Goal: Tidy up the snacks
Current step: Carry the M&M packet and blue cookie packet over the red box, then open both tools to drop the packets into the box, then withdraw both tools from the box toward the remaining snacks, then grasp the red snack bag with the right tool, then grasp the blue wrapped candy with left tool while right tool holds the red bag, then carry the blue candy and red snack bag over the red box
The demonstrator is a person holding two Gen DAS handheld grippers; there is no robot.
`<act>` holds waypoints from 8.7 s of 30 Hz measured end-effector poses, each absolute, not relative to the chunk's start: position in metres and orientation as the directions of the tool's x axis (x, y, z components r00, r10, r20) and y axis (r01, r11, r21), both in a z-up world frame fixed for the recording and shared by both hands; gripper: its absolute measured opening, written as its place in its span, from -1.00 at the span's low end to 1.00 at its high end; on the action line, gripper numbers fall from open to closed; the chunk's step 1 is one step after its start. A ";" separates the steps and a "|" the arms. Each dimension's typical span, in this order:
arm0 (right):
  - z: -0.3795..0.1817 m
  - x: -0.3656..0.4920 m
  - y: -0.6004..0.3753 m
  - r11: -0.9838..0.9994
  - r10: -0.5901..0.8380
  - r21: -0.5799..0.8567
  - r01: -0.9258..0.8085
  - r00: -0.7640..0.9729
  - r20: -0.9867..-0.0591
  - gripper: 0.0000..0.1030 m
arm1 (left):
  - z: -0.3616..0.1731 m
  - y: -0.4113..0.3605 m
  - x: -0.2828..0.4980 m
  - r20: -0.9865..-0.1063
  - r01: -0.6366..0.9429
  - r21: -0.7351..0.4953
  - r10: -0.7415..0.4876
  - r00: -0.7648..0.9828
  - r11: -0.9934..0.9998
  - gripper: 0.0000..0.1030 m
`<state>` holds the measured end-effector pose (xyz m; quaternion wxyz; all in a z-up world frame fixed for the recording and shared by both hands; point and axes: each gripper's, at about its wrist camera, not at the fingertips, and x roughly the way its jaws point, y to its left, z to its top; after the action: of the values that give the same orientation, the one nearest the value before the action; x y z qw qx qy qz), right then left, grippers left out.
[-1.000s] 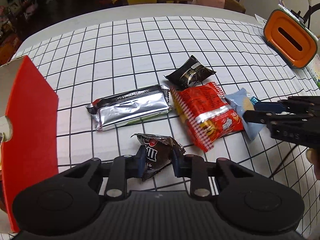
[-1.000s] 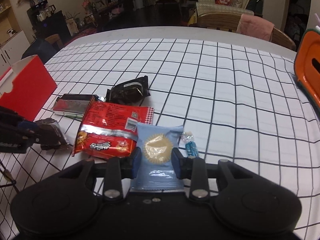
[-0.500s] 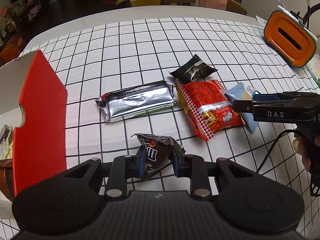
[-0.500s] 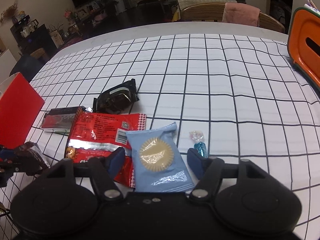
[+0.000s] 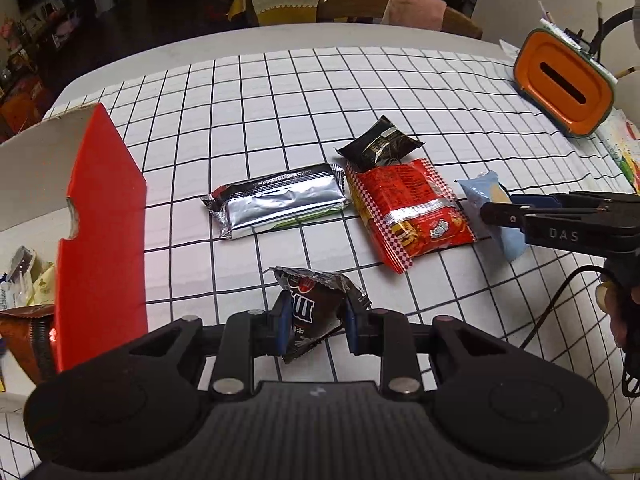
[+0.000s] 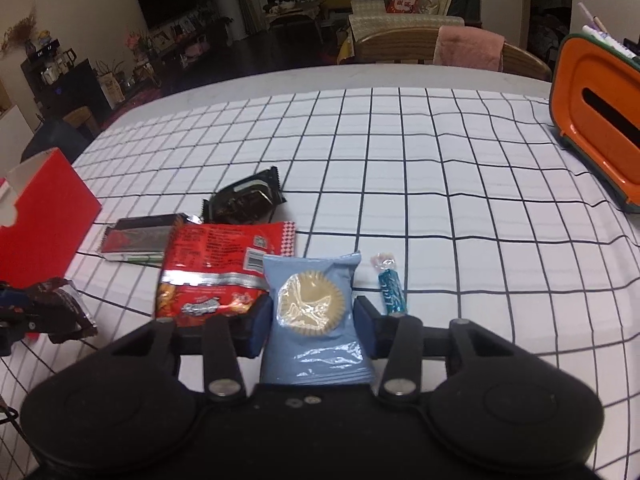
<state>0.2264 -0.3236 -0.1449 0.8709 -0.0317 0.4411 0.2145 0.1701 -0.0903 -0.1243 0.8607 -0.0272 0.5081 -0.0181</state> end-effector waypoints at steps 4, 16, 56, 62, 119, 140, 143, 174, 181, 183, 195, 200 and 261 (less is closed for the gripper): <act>-0.123 0.209 -0.320 0.901 0.366 0.147 -0.409 0.534 -0.762 -0.15 | -0.111 -0.087 0.160 -0.862 0.022 -0.077 -0.078 0.501 0.997 -0.50; -0.063 0.156 -0.265 0.862 0.447 0.171 -0.478 0.557 -0.700 -0.15 | -0.068 -0.044 0.125 -0.819 0.018 -0.103 -0.095 0.566 0.995 -0.50; -0.069 0.153 0.015 0.761 0.470 0.055 -0.646 0.492 -0.733 -0.15 | -0.061 0.207 0.082 -0.800 -0.193 0.013 0.126 0.586 0.981 -0.50; -0.090 0.168 0.044 0.748 0.435 0.017 -0.664 0.471 -0.767 -0.15 | -0.080 0.222 0.104 -0.820 -0.182 0.051 0.145 0.554 0.982 -0.50; -0.051 0.139 0.020 0.746 0.502 0.089 -0.660 0.469 -0.727 0.68 | -0.058 0.183 0.089 -0.807 -0.104 0.052 0.103 0.582 0.993 0.45; -0.038 0.137 -0.125 0.844 0.432 0.060 -0.533 0.609 -0.666 1.00 | -0.029 0.067 0.092 -0.730 0.000 -0.022 -0.016 0.683 1.000 0.71; -0.045 0.149 -0.151 0.863 0.400 0.049 -0.503 0.619 -0.676 1.00 | -0.031 0.044 0.100 -0.730 0.007 -0.020 -0.019 0.683 1.000 0.72; -0.186 0.270 -0.199 0.884 0.228 -0.050 -0.465 0.522 -0.822 1.00 | -0.076 -0.033 0.148 -0.825 -0.100 -0.027 0.034 0.565 0.995 0.72; -0.195 0.272 -0.199 0.881 0.230 -0.060 -0.470 0.535 -0.813 1.00 | -0.078 -0.035 0.152 -0.831 -0.108 -0.016 0.047 0.554 0.994 0.72; -0.195 0.272 -0.203 0.887 0.234 -0.048 -0.460 0.536 -0.811 0.98 | -0.078 -0.036 0.154 -0.833 -0.108 -0.012 0.050 0.552 0.994 0.72; -0.185 0.252 -0.221 0.870 0.298 -0.008 -0.492 0.541 -0.786 0.53 | -0.079 -0.049 0.162 -0.837 -0.099 -0.002 0.053 0.544 0.995 0.72; -0.180 0.243 -0.230 0.864 0.324 0.022 -0.502 0.523 -0.788 0.44 | -0.078 -0.062 0.167 -0.835 -0.077 -0.002 0.041 0.549 0.997 0.72; -0.124 0.157 -0.466 0.986 0.163 0.147 -0.078 0.633 -0.757 0.44 | -0.166 -0.271 0.316 -0.929 0.119 -0.115 -0.150 0.340 0.986 -0.76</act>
<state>0.1572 -0.4656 -0.1243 0.9023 0.0501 0.4231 0.0666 0.3159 -0.2715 -0.1658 0.8183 -0.0135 0.5687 -0.0821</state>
